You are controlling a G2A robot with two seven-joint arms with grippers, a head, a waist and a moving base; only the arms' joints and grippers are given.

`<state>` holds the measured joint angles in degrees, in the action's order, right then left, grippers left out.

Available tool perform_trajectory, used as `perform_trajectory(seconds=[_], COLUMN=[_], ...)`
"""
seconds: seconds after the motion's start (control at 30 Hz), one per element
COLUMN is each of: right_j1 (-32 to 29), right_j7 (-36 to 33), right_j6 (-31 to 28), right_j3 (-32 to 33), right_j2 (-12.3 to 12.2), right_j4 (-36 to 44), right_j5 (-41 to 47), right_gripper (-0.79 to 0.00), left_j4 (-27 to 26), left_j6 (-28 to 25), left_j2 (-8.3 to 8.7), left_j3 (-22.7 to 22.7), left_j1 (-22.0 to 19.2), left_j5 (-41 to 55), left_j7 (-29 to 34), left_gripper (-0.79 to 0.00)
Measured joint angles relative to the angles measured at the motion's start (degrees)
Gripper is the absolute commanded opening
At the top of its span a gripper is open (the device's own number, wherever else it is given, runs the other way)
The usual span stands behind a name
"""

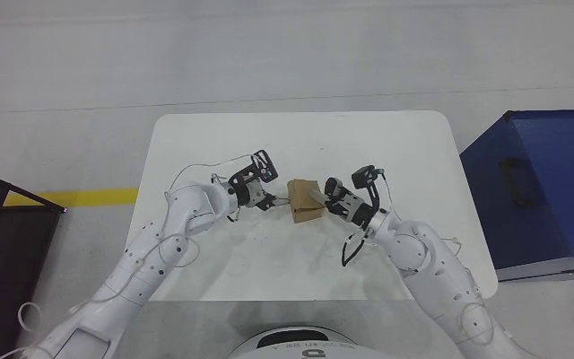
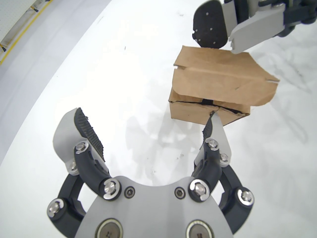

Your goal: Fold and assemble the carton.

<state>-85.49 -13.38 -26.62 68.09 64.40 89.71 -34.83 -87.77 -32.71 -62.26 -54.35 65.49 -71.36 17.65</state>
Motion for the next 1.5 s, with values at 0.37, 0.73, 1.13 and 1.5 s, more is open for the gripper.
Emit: perform_trajectory(seconds=[0.37, 0.73, 1.13, 1.5], right_j1=[0.7, 2.66, 3.69, 4.79], right_j7=[-1.01, -1.88, -2.69, -3.37], right_j6=[-1.21, -1.66, -0.66, 0.96], right_j3=[-0.1, -1.87, -3.16, -4.33], right_j2=[0.11, 0.6, 0.91, 1.22], right_j4=[-1.73, -4.08, -3.95, -4.55], right_j5=[2.04, 3.25, 2.07, 0.5], right_gripper=[-0.219, -0.259, -0.317, -0.345], left_j4=[-2.12, -1.41, 1.76, 2.33], left_j6=[0.04, 0.14, 0.38, -0.31], left_j2=[0.18, -0.42, -1.82, -1.89], left_j3=[-1.74, -0.62, 2.43, 1.8], left_j1=[0.54, -0.48, -3.46, -3.55], left_j5=[0.52, 0.93, 2.65, 2.54], left_j7=[1.15, 1.85, 3.24, 4.4], left_gripper=[0.0, 0.0, 0.0, 0.0])
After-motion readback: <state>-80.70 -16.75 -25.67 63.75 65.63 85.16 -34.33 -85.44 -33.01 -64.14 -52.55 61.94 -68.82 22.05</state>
